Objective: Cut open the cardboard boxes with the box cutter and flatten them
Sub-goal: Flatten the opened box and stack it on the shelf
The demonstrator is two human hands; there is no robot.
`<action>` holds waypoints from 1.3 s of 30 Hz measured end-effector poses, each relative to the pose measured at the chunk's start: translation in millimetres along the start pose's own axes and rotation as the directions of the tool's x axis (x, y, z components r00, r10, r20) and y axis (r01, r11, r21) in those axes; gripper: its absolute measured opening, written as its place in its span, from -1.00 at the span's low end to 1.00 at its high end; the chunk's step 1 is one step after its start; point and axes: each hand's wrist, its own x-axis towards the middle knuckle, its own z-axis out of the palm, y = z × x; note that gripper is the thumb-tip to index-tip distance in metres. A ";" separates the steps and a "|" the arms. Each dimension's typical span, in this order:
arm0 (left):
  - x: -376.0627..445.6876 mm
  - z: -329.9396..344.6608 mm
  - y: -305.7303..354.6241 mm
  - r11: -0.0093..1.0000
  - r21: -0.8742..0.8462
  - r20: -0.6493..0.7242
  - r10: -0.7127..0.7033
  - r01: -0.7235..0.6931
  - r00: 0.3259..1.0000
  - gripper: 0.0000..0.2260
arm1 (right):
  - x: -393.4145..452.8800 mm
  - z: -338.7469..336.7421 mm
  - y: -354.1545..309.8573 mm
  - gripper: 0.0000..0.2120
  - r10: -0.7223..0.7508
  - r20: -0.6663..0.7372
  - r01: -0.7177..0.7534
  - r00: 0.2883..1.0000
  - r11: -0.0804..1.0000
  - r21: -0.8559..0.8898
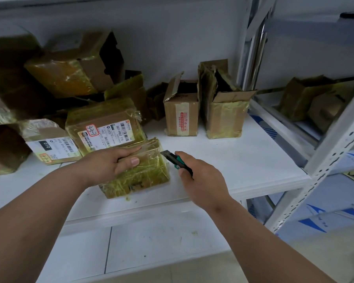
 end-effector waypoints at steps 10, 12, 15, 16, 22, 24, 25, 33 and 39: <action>0.4 -3.7 -4.8 0.999 0.041 0.017 -0.014 0.013 1.000 -0.38 | -2.6 3.4 2.9 -0.61 -0.073 -0.012 0.072 0.997 0.991 -0.112; 1.7 -3.6 -7.0 0.999 0.047 0.024 -0.009 0.008 1.000 -0.37 | -7.6 4.4 4.2 -0.62 -0.077 -0.005 0.076 0.997 0.989 -0.130; 5.0 -3.1 -10.3 0.998 0.055 0.040 0.016 -0.018 0.999 -0.30 | -13.9 5.6 7.6 -0.59 -0.104 -0.029 0.098 0.994 0.984 -0.147; 5.6 -3.1 -10.9 0.998 0.056 0.045 0.023 -0.026 0.999 -0.28 | -15.4 5.8 8.9 -0.56 -0.111 -0.043 0.104 0.993 0.984 -0.144; 3.2 -3.3 -9.6 0.999 0.033 0.053 0.039 -0.040 0.998 -0.07 | -29.7 8.0 15.4 -0.57 -0.128 -0.015 0.123 0.992 0.975 -0.183; 2.1 -3.0 -7.5 0.998 0.036 0.056 0.043 -0.045 0.998 -0.03 | -31.9 7.9 17.6 -0.54 -0.103 0.018 0.105 0.995 0.977 -0.188; 1.5 -2.5 -6.5 0.998 0.042 0.055 0.044 -0.047 0.998 -0.01 | -32.4 7.3 17.9 -0.52 -0.104 0.025 0.107 0.994 0.974 -0.198; -1.2 -2.6 -4.9 0.999 0.038 0.069 0.027 -0.030 0.997 -0.02 | -25.4 -13.8 6.9 -0.61 -0.109 -0.043 0.100 0.993 0.979 -0.176; -0.9 -1.9 -3.4 0.996 0.077 0.070 0.028 -0.034 0.997 -0.09 | -12.4 -11.1 -8.0 -0.62 -0.067 -0.047 0.059 0.997 0.987 -0.151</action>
